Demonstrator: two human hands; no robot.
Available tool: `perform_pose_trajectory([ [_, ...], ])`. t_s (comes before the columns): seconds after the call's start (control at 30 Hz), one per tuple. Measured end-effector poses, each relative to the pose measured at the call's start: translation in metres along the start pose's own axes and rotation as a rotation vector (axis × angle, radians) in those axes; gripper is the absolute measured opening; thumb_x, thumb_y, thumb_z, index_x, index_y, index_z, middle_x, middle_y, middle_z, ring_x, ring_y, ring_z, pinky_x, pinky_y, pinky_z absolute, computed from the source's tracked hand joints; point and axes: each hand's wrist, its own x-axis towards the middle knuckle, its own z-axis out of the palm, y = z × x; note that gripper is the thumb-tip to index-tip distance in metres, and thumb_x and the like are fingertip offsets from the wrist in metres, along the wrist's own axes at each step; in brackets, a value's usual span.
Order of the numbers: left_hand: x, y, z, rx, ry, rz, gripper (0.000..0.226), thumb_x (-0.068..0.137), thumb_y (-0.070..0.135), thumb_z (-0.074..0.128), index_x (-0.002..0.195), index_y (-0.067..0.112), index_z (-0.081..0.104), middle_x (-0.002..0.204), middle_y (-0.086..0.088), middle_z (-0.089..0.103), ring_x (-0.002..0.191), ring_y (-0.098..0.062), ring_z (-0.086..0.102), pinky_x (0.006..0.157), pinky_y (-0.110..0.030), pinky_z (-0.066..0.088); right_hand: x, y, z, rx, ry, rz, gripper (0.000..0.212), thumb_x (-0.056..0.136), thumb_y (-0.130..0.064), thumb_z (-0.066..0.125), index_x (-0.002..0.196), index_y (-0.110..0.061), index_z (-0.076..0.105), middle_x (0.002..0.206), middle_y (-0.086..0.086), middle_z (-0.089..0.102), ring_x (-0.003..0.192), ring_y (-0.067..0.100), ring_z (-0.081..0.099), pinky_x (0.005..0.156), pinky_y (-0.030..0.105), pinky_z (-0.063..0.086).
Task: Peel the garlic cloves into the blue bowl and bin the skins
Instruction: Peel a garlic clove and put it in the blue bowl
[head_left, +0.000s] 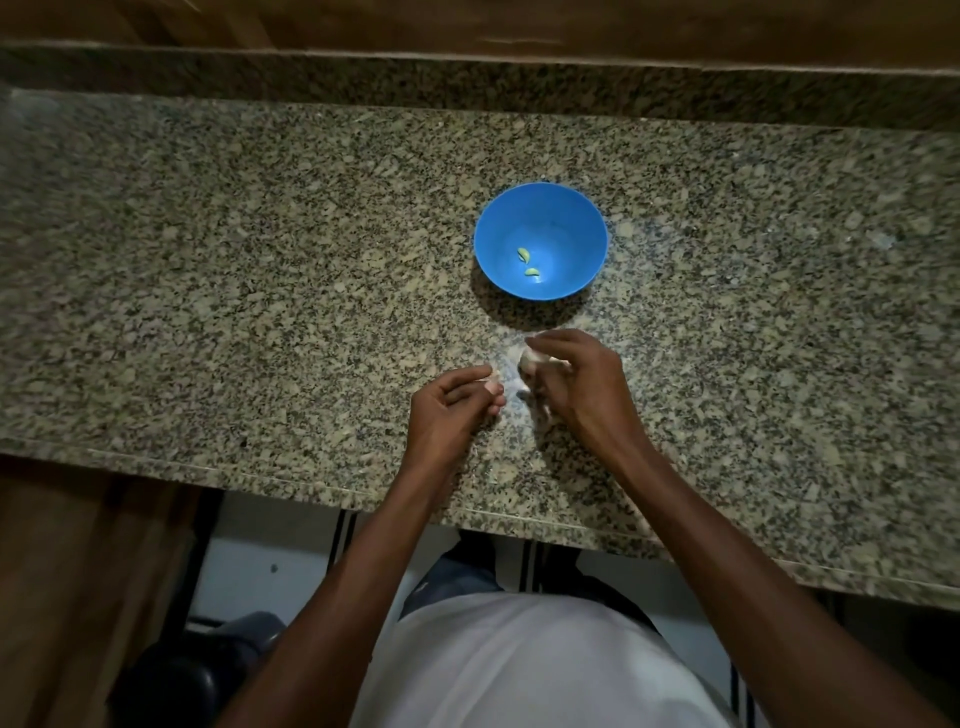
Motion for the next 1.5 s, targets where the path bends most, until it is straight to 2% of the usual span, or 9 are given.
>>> perform_pose_trajectory([
  [0.13, -0.006, 0.0, 0.008, 0.093, -0.062, 0.089, 0.012, 0.092, 0.007, 0.078, 0.104, 0.003, 0.076, 0.088, -0.002, 0.081, 0.084, -0.015, 0.078, 0.071, -0.022, 0.06, -0.017, -0.005, 0.003, 0.323, -0.159, 0.292, 0.034, 0.091, -0.033, 0.083, 0.121, -0.018, 0.079, 0.112, -0.003, 0.08, 0.097, 0.008, 0.077, 0.088, 0.036, 0.063],
  [0.3, -0.004, -0.007, 0.014, 0.311, -0.069, 0.163, 0.01, 0.097, 0.014, 0.074, 0.103, 0.006, 0.075, 0.09, -0.005, 0.079, 0.083, -0.016, 0.078, 0.072, -0.025, 0.061, -0.022, -0.001, 0.005, 0.407, -0.081, 0.288, 0.013, 0.091, -0.019, 0.082, 0.103, -0.017, 0.084, 0.096, -0.005, 0.082, 0.092, 0.011, 0.078, 0.086, 0.032, 0.064],
  [0.57, 0.0, -0.013, 0.015, 0.8, -0.088, 0.444, 0.016, 0.102, 0.006, 0.058, 0.095, 0.013, 0.07, 0.086, 0.002, 0.072, 0.077, -0.001, 0.067, 0.062, -0.015, 0.054, -0.033, 0.006, 0.016, 0.429, -0.015, 0.407, 0.01, 0.093, -0.018, 0.079, 0.101, -0.015, 0.084, 0.089, -0.003, 0.082, 0.086, 0.013, 0.079, 0.08, 0.035, 0.064],
  [0.7, 0.007, -0.014, 0.013, 0.906, -0.179, 0.431, 0.015, 0.102, 0.008, 0.056, 0.093, 0.016, 0.066, 0.081, 0.005, 0.068, 0.071, -0.002, 0.063, 0.059, -0.03, 0.055, -0.042, 0.01, 0.021, 0.583, 0.102, 0.52, 0.018, 0.097, -0.01, 0.074, 0.113, -0.007, 0.08, 0.091, 0.009, 0.081, 0.08, 0.02, 0.078, 0.076, 0.038, 0.064],
  [0.97, 0.005, -0.021, -0.003, 0.823, -0.127, 0.327, 0.022, 0.092, -0.003, 0.066, 0.098, 0.018, 0.069, 0.097, 0.008, 0.07, 0.086, -0.001, 0.065, 0.074, -0.019, 0.054, -0.04, 0.015, -0.002, 0.704, -0.012, 0.58, 0.034, 0.098, -0.005, 0.072, 0.132, -0.004, 0.065, 0.101, 0.02, 0.079, 0.088, 0.033, 0.077, 0.083, 0.052, 0.064],
  [1.07, 0.004, -0.017, -0.002, 0.714, -0.088, 0.309, 0.008, 0.089, 0.019, 0.081, 0.086, 0.02, 0.074, 0.084, 0.01, 0.074, 0.077, -0.001, 0.069, 0.07, -0.021, 0.057, -0.04, 0.014, -0.007, 0.698, -0.07, 0.54, 0.026, 0.096, -0.008, 0.076, 0.118, 0.0, 0.066, 0.099, 0.02, 0.079, 0.094, 0.044, 0.076, 0.085, 0.055, 0.063],
  [1.17, 0.001, -0.013, 0.0, 0.62, -0.088, 0.297, 0.024, 0.093, 0.038, 0.078, 0.082, 0.017, 0.077, 0.074, 0.005, 0.076, 0.071, -0.008, 0.072, 0.066, -0.027, 0.058, -0.041, 0.015, -0.005, 0.707, -0.135, 0.516, 0.02, 0.096, -0.009, 0.075, 0.112, 0.003, 0.071, 0.099, 0.023, 0.078, 0.097, 0.047, 0.074, 0.087, 0.053, 0.064],
  [1.27, 0.002, -0.014, -0.001, 0.563, -0.105, 0.312, 0.008, 0.095, 0.023, 0.076, 0.098, 0.016, 0.08, 0.09, 0.006, 0.079, 0.085, -0.006, 0.074, 0.077, -0.024, 0.061, -0.042, 0.015, 0.002, 0.729, -0.149, 0.512, 0.016, 0.1, -0.008, 0.071, 0.113, 0.0, 0.073, 0.101, 0.023, 0.078, 0.099, 0.04, 0.076, 0.087, 0.049, 0.064],
  [1.5, 0.0, -0.015, -0.001, 0.441, -0.209, 0.246, 0.016, 0.097, 0.013, 0.073, 0.11, 0.012, 0.08, 0.104, 0.004, 0.08, 0.098, -0.006, 0.075, 0.085, -0.021, 0.059, -0.039, 0.009, 0.003, 0.668, -0.196, 0.467, 0.035, 0.091, -0.005, 0.08, 0.124, -0.008, 0.068, 0.098, 0.021, 0.077, 0.09, 0.036, 0.078, 0.082, 0.049, 0.065],
])
